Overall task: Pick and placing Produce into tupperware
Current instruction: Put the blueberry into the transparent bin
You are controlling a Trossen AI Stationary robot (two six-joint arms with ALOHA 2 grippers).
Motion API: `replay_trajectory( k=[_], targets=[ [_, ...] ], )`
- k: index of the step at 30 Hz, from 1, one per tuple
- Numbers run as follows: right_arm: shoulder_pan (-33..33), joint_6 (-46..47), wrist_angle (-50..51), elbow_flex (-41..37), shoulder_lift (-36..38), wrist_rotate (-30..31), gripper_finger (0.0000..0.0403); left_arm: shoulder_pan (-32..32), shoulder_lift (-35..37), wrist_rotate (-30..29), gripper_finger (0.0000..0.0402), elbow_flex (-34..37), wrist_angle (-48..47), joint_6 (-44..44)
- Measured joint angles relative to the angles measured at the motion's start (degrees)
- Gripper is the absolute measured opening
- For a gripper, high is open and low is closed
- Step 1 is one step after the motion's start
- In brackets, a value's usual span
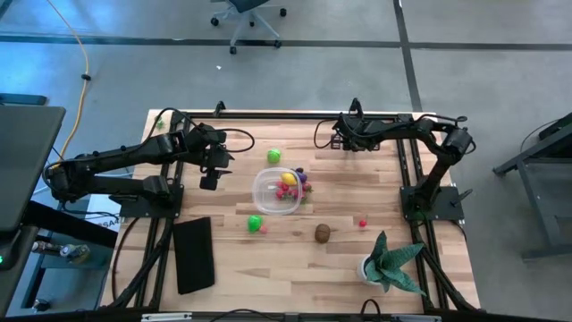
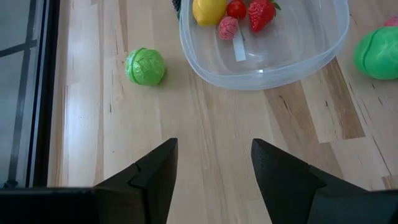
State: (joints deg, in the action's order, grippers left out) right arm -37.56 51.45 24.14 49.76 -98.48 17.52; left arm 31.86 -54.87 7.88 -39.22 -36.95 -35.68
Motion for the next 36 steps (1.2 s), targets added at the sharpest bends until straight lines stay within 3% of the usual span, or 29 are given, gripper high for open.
replay_trajectory(
  k=[9,18,27,31,36],
  targets=[
    [0.9,-1.1,-0.6,0.0,0.5,-1.7,0.0053,0.0,0.0,0.0,0.0193,0.0,0.0,0.0],
    [7.2,-3.9,-2.4,0.0,7.9,-4.8,0.0053,0.0,0.0,0.0,0.0193,0.0,0.0,0.0],
    [19.9,-15.8,-19.3,0.0,15.7,-12.3,0.0053,0.0,0.0,0.0,0.0193,0.0,0.0,0.0],
    [24.4,-21.6,-26.4,0.0,15.6,-16.3,0.0053,0.0,0.0,0.0,0.0193,0.0,0.0,0.0],
    [27.8,-26.7,-29.2,0.1,13.1,-16.3,0.0053,0.0,0.0,0.0,0.0193,0.0,0.0,0.0]
  ],
)
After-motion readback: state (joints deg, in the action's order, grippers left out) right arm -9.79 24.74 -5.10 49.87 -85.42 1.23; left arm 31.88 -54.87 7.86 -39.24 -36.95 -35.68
